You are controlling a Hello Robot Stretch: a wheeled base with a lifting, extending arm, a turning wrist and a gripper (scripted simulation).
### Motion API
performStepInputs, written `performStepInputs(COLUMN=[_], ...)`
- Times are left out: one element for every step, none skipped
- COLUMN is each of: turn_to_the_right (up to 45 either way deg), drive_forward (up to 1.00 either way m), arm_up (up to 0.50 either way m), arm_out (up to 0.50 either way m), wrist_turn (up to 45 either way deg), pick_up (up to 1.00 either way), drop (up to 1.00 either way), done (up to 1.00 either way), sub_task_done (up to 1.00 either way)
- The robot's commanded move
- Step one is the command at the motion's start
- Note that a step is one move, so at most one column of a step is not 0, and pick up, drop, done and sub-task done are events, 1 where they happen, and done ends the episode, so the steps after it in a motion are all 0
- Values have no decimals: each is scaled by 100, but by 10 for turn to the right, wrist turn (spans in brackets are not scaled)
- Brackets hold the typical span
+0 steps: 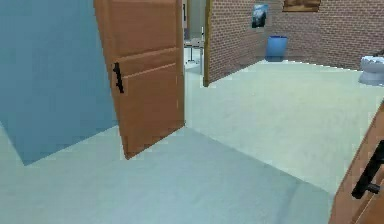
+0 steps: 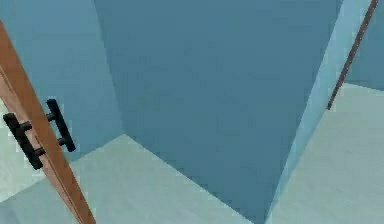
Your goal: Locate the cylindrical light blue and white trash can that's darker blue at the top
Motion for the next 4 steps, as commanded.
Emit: performStepInputs(turn_to_the_right=[0, 300, 0, 0], drive_forward=[70, 0, 100, 100], arm_up=[0, 0, 0, 0], arm_out=[0, 0, 0, 0], wrist_turn=[0, 0, 0, 0], pick_up=[0, 0, 0, 0], drop=[0, 0, 0, 0], done=[0, 0, 0, 0], sub_task_done=[0, 0, 0, 0])
